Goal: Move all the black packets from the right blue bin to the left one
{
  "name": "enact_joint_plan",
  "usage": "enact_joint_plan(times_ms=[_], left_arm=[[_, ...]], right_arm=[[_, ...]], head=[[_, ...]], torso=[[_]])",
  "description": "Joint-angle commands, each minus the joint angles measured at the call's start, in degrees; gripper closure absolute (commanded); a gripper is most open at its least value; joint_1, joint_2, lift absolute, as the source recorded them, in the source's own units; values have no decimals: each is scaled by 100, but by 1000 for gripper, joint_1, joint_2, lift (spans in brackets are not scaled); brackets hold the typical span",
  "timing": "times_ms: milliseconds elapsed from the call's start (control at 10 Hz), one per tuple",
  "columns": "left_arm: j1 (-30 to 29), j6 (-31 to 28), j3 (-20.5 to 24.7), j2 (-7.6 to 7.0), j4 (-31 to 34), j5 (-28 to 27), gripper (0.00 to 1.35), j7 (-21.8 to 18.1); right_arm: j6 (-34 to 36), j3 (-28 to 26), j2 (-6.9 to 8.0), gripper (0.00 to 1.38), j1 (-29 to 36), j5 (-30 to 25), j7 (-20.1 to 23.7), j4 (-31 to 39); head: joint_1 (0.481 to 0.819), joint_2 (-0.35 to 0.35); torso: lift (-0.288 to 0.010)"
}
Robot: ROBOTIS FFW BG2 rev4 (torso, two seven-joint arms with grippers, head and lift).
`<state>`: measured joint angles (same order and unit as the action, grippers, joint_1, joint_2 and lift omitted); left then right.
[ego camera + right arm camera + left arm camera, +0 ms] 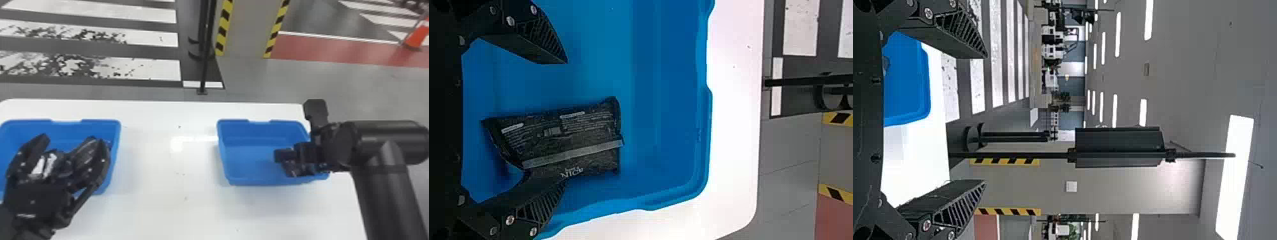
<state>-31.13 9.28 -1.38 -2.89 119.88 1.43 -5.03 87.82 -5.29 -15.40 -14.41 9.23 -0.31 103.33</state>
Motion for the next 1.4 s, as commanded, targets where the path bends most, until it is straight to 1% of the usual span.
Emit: enact_joint_plan(times_ms=[0,300,700,900,1000,1100,1200,1300], left_arm=[[6,14,1,-1,0,-6,145,2],[6,84,-11,8,0,-29,130,2],[20,98,-45,-1,0,-52,130,2],[20,98,-34,-1,0,-63,130,2],[20,112,-22,8,0,-63,130,2],[6,112,-11,8,0,-52,130,2],[6,112,-11,8,0,-52,130,2],[6,141,-11,8,0,-52,130,2]], right_arm=[[227,72,-6,203,-120,2,-66,-145],[227,106,-94,202,-148,-78,-92,-328],[204,163,-121,203,-247,-123,-92,-651],[-35,186,-121,209,-233,-100,-92,-792],[-49,186,-121,242,-233,-66,-92,-834],[-21,186,-121,363,-218,-20,-92,-848],[92,186,-121,556,-233,60,-92,-876],[120,186,-121,616,-233,71,-92,-890]], head=[[695,-198],[695,-207],[695,-226],[695,-229],[695,-227],[695,-226],[695,-224],[695,-220]], torso=[[-140],[-140],[-140],[-140],[-140],[-140],[-140],[-140]])
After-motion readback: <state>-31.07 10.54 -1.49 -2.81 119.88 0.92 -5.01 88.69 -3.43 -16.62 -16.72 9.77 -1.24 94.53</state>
